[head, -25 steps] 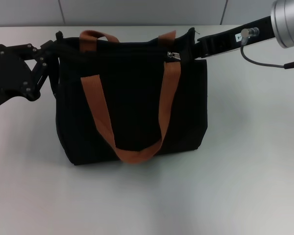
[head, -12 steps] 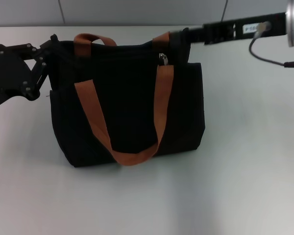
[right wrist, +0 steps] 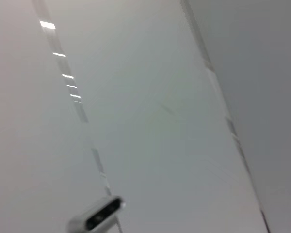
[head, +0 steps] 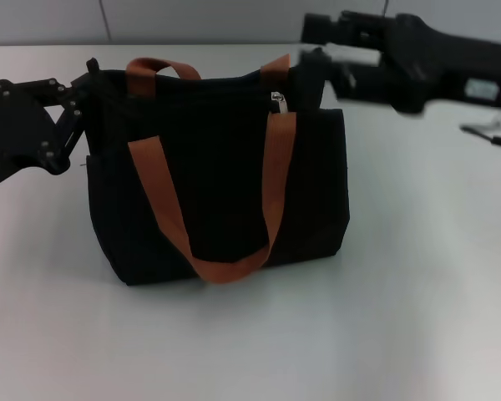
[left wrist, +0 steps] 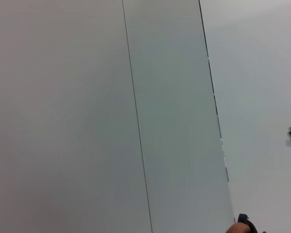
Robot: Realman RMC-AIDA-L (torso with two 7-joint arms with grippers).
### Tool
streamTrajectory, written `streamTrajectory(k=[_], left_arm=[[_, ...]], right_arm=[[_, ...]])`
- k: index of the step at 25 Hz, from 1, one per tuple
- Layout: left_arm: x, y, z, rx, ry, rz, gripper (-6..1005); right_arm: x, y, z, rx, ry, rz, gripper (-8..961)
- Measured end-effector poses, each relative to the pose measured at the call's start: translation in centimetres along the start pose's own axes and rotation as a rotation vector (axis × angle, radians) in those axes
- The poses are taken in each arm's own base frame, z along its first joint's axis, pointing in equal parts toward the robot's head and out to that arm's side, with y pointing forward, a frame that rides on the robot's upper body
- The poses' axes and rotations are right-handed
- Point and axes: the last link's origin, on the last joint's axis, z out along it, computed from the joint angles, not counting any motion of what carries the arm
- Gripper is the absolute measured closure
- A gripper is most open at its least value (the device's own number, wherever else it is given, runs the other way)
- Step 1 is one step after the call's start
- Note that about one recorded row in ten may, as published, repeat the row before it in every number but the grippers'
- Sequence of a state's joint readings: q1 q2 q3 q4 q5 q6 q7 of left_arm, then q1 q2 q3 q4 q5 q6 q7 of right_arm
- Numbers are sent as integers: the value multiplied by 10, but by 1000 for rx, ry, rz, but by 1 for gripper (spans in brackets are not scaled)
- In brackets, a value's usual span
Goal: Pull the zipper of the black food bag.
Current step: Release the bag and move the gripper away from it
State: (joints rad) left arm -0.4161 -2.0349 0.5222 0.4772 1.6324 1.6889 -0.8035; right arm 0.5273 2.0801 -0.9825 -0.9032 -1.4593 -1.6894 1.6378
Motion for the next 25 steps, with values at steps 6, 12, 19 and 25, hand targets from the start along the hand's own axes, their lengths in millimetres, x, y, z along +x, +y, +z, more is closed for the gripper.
streamTrajectory(k=[6, 12, 19, 25], left_arm=[[1, -3, -5, -1, -10, -29, 904], [0, -5, -8, -9, -34, -52, 903], [-6, -5, -7, 9, -62, -62, 902], [-7, -4, -8, 4, -71, -59, 902]], right_arm=[[45, 21, -24, -67, -57, -155, 331], [96, 42, -46, -65, 53, -216, 172], [131, 51, -49, -70, 161, -196, 163], [133, 52, -49, -69, 160, -188, 163]])
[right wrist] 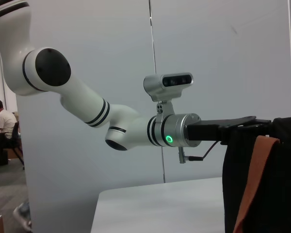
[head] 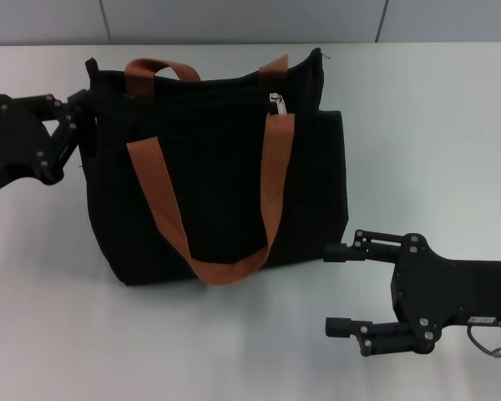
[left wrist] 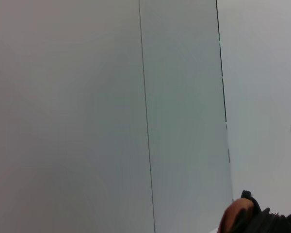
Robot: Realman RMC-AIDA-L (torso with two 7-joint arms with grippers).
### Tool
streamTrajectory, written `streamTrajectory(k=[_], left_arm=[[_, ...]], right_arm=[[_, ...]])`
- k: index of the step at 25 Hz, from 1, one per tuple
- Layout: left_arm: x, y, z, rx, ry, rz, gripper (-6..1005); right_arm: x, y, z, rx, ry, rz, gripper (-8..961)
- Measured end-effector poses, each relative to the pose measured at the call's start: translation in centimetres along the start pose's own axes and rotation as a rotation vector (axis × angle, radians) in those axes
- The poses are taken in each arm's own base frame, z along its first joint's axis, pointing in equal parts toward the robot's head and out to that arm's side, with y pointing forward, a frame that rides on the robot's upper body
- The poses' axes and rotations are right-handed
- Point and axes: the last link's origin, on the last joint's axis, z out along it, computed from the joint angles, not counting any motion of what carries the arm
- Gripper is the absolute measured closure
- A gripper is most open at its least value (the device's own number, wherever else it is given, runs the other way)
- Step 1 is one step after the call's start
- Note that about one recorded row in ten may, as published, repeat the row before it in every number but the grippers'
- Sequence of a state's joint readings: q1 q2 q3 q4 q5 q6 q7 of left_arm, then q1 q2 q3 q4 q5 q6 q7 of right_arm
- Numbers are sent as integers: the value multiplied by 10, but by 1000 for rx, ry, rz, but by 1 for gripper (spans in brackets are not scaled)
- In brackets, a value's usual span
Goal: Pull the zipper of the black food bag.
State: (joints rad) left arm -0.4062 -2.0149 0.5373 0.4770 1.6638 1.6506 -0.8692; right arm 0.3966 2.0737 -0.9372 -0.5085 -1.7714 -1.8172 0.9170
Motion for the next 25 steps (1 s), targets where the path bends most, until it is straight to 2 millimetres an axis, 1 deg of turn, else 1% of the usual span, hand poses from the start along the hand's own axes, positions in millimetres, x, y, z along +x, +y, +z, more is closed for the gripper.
streamTrajectory(k=[5, 10, 14, 16, 18, 22, 25], left_arm=[[-3, 1, -4, -14, -29, -60, 901], [-3, 0, -8, -6, -36, -70, 900], [-2, -1, -9, -9, -41, -81, 714], [0, -4, -13, -24, -70, -85, 545], [1, -5, -15, -38, -97, -92, 491], [9, -16, -22, -66, -189, -123, 382], [23, -24, -27, -100, -227, -161, 300]], right_arm=[[0, 0, 0, 1, -1, 2, 163], [0, 0, 1, 2, -3, 4, 164], [0, 0, 1, 2, -4, 5, 164], [0, 1, 1, 3, -6, 6, 164], [0, 1, 1, 4, -8, 7, 164], [0, 0, 1, 7, -8, 7, 164], [1, -1, 1, 13, -3, 6, 164]])
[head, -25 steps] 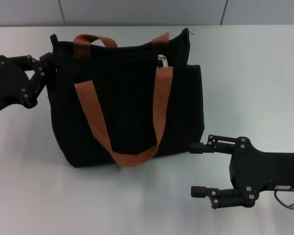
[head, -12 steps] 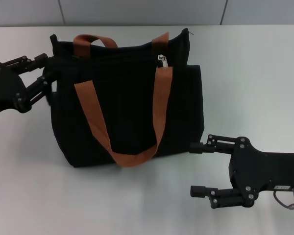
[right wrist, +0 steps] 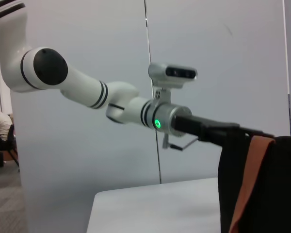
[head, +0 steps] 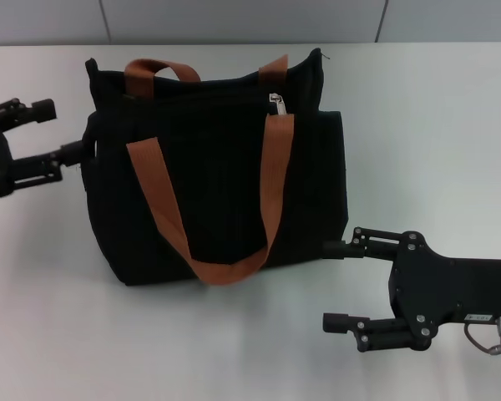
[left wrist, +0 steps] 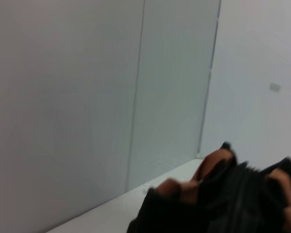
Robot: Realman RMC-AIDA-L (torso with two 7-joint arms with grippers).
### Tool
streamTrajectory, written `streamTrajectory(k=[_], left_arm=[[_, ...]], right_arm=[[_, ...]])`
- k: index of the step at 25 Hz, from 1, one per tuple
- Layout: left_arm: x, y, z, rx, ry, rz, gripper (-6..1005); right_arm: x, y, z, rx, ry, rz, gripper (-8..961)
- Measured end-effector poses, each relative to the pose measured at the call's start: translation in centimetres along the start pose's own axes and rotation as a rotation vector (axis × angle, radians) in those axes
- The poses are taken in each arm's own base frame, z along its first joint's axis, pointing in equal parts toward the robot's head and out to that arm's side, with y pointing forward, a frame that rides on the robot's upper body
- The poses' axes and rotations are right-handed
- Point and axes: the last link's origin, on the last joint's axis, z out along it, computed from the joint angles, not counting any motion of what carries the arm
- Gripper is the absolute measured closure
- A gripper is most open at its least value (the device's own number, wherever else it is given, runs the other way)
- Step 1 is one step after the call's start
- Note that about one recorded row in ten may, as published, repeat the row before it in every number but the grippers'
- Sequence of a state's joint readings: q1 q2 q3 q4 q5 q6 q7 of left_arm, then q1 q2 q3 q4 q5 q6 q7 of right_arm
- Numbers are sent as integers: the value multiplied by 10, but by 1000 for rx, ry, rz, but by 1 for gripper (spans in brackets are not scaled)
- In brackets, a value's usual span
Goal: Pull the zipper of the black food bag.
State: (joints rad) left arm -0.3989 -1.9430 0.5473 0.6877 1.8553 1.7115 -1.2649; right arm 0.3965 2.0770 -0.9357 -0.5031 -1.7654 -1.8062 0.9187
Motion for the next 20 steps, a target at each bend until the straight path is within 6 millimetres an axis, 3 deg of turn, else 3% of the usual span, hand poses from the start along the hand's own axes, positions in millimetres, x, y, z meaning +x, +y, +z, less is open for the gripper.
streamTrajectory(k=[6, 10, 11, 16, 20], left_arm=[[32, 8, -6, -95, 165, 2, 180], [40, 19, 2, -161, 247, 22, 163], [43, 31, 13, -227, 288, 42, 163], [34, 61, 46, -386, 292, 93, 164], [13, 87, 65, -511, 252, 109, 163]], right_arm=[[3, -2, 0, 17, 16, 2, 164], [4, -2, 2, 16, 16, 14, 163], [5, -2, 2, 15, 15, 16, 163], [5, -2, 3, 13, 14, 15, 163], [5, -2, 4, 11, 17, 15, 164]])
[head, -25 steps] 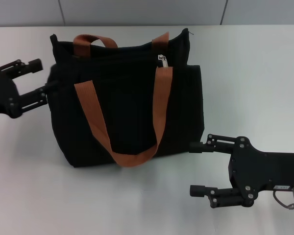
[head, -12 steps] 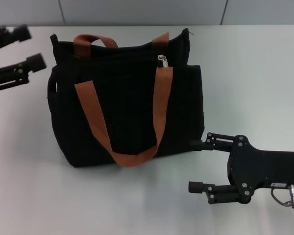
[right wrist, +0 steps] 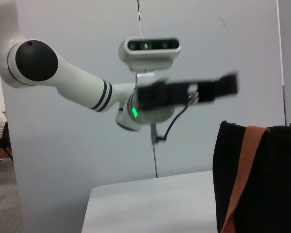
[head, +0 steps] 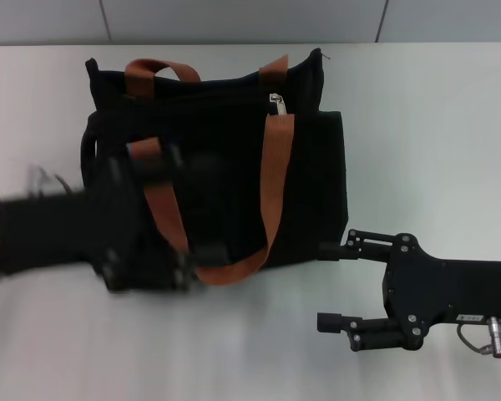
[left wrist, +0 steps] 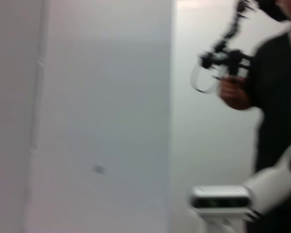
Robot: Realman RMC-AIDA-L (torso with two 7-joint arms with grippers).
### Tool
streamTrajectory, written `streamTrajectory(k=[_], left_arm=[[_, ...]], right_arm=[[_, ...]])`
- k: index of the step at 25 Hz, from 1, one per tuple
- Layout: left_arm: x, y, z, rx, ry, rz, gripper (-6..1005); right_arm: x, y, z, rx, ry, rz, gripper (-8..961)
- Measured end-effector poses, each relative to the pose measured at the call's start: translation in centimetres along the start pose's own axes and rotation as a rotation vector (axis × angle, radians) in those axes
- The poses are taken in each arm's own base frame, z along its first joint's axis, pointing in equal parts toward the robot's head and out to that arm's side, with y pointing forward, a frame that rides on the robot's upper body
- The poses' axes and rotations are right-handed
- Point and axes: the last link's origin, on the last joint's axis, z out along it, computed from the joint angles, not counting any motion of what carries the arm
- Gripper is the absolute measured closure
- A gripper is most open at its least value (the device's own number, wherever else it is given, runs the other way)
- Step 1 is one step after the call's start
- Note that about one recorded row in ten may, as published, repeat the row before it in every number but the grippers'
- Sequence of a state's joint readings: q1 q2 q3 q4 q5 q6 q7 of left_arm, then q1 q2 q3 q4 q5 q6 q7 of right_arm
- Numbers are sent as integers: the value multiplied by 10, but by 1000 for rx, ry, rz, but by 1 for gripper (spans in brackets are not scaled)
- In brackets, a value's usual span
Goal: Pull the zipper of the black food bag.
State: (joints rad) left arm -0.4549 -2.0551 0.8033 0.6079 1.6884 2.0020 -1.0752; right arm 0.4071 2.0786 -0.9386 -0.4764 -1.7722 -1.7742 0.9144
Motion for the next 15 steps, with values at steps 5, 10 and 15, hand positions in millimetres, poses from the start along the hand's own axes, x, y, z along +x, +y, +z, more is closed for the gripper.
streamTrajectory(k=[5, 10, 15], left_arm=[[-32, 20, 0, -1, -37, -74, 164], [-61, 36, -9, 82, -103, -126, 164], [-71, 44, -15, 106, -128, -158, 165]], right_arm=[[0, 0, 1, -5, 2, 0, 164], [5, 2, 2, -1, 8, 22, 163], [10, 5, 3, -11, 28, 40, 163]])
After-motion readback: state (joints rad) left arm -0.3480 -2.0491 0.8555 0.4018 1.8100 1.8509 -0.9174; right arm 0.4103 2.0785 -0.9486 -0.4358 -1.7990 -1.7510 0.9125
